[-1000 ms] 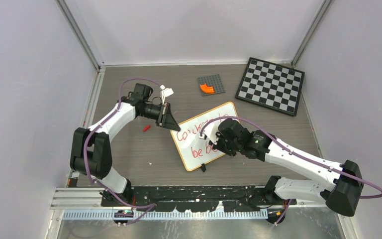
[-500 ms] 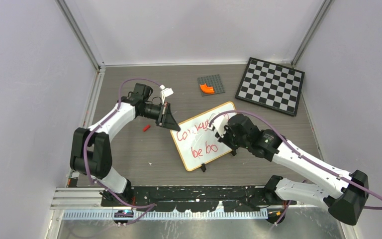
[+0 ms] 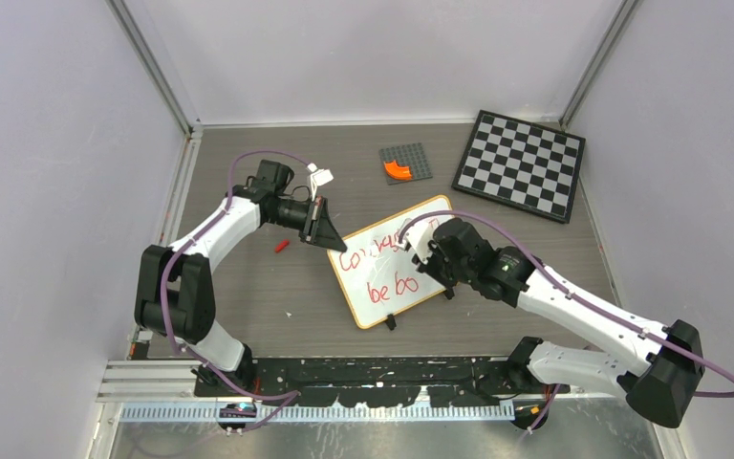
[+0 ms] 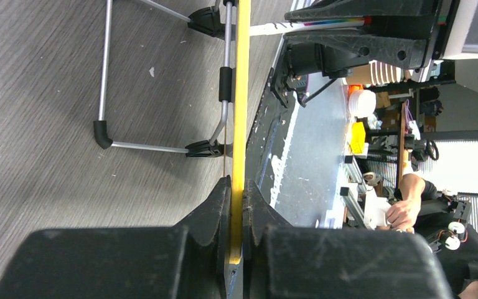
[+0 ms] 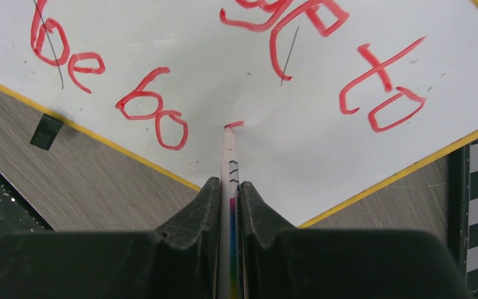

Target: Write a sentence on the whiteboard

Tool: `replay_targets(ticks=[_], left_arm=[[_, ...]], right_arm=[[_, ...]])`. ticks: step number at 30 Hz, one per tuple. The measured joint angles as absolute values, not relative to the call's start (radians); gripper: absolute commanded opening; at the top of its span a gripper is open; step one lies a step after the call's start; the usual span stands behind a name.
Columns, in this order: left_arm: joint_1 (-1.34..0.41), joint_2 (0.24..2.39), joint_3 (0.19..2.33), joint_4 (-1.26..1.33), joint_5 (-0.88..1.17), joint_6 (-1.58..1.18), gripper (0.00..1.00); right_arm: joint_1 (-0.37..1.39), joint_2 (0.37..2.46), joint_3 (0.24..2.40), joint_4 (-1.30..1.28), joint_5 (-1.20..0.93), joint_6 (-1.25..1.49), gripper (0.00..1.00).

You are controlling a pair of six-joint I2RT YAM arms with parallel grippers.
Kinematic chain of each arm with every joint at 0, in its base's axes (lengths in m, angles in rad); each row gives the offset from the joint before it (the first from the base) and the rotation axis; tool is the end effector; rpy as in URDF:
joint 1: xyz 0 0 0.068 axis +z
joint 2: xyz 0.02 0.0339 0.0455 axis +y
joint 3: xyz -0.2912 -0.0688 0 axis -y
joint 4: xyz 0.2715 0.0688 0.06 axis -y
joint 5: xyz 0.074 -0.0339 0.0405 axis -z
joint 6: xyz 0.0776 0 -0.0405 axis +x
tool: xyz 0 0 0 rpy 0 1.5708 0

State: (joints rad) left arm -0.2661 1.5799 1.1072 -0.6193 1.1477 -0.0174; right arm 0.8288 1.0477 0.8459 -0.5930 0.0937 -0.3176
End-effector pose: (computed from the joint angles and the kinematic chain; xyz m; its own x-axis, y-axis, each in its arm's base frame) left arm 0.3099 -0.1578 0.2405 -0.8651 0.2284 -0.4466 0.4983 0.2897 -0.8172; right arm 0.1800 0.1856 0.2622 -0.2428 -0.7250 -0.6445 -0.8057 0.5207 -0.2822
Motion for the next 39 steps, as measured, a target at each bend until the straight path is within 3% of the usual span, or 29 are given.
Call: replay_targets(ticks=[12, 27, 39], left_arm=[[-0.267, 1.58, 1.107, -0.619, 1.147, -0.017, 0.0], [-0.266, 1.58, 1.107, -0.619, 1.148, -0.017, 0.0], [-0.267, 1.58, 1.107, -0.619, 1.147, -0.017, 0.0]], right_arm=[[0.83, 1.057, 0.807, -0.661, 0.025, -0.339, 0.0], [0.825, 0.982, 0.822, -0.684, 0.084, -0.34, 0.0], [0.812, 1.039, 0.823, -0.643, 0.171, -0.336, 0.0]])
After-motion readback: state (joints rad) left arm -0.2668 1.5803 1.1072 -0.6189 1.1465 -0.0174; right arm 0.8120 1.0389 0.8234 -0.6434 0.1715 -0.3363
